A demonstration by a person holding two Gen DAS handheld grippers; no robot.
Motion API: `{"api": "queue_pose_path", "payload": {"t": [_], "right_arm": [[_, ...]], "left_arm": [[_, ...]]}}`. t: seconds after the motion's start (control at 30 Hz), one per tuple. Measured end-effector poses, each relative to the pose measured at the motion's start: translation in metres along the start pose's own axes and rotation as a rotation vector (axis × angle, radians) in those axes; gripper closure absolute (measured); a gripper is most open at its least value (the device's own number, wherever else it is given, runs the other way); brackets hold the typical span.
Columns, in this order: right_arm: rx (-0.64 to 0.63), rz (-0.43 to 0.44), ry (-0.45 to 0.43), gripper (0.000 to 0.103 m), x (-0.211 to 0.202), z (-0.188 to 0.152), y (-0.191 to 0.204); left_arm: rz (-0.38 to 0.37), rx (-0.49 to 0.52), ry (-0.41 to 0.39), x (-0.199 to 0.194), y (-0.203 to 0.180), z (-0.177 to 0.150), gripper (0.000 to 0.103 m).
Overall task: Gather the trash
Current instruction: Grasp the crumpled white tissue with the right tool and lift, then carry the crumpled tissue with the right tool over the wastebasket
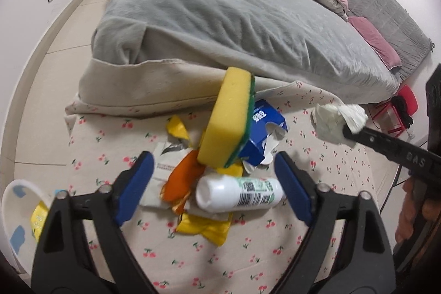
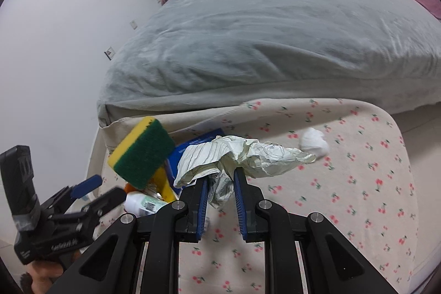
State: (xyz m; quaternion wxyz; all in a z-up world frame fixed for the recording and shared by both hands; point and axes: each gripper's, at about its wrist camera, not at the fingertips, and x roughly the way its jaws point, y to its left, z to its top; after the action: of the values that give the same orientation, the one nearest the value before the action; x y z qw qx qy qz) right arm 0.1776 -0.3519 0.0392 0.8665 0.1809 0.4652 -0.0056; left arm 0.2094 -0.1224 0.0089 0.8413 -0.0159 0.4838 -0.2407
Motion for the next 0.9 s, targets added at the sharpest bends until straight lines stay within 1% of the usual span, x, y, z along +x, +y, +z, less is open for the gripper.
{"api": "queue_pose_path", "payload": {"t": [0.07, 0.13, 0.2, 0.27, 0.33, 0.37, 0.4, 0.5, 0.57, 0.7, 0.9], "right_arm": [[0.015, -0.005, 0.005, 0.084, -0.003, -0.002, -0.007], [0.027, -0.004, 0.007, 0.084, -0.008, -0.004, -0.013], [0.042, -0.003, 0.006, 0.084, -0.011, -0.005, -0.016], [0.051, 0.002, 0.004, 0.084, -0.013, -0.005, -0.016], [0.060, 0.012, 0.002, 0.084, -0.015, -0.006, -0.016], [0.062, 0.017, 0.000, 0.084, -0.016, -0.006, -0.015], [0.063, 0.020, -0.003, 0.084, -0.016, -0.006, -0.014], [0.065, 0.030, -0.013, 0.084, -0.019, -0.007, -0.011], [0.066, 0.034, -0.021, 0.084, -0.022, -0.007, -0.008], [0.049, 0.043, -0.041, 0.084, -0.028, -0.007, 0.000], [0.021, 0.061, -0.052, 0.084, -0.033, -0.010, 0.012]], "left_arm": [[-0.015, -0.002, -0.023, 0.000, 0.001, 0.000, 0.029], [-0.033, -0.002, -0.045, 0.001, 0.002, 0.000, 0.033], [-0.053, -0.005, -0.058, 0.003, 0.002, 0.000, 0.040], [-0.081, -0.010, -0.056, 0.004, 0.003, 0.000, 0.042], [-0.115, -0.018, -0.051, 0.005, 0.003, 0.001, 0.055], [-0.120, -0.019, -0.049, 0.004, 0.003, 0.000, 0.067], [-0.125, -0.017, -0.049, 0.003, 0.003, 0.001, 0.069], [-0.127, -0.006, -0.067, -0.004, 0.001, 0.001, 0.071], [-0.145, -0.012, -0.074, -0.012, 0.002, 0.001, 0.072], [-0.151, -0.018, -0.102, -0.029, 0.005, 0.000, 0.072], [-0.158, -0.033, -0.128, -0.053, 0.019, -0.006, 0.072]]}}
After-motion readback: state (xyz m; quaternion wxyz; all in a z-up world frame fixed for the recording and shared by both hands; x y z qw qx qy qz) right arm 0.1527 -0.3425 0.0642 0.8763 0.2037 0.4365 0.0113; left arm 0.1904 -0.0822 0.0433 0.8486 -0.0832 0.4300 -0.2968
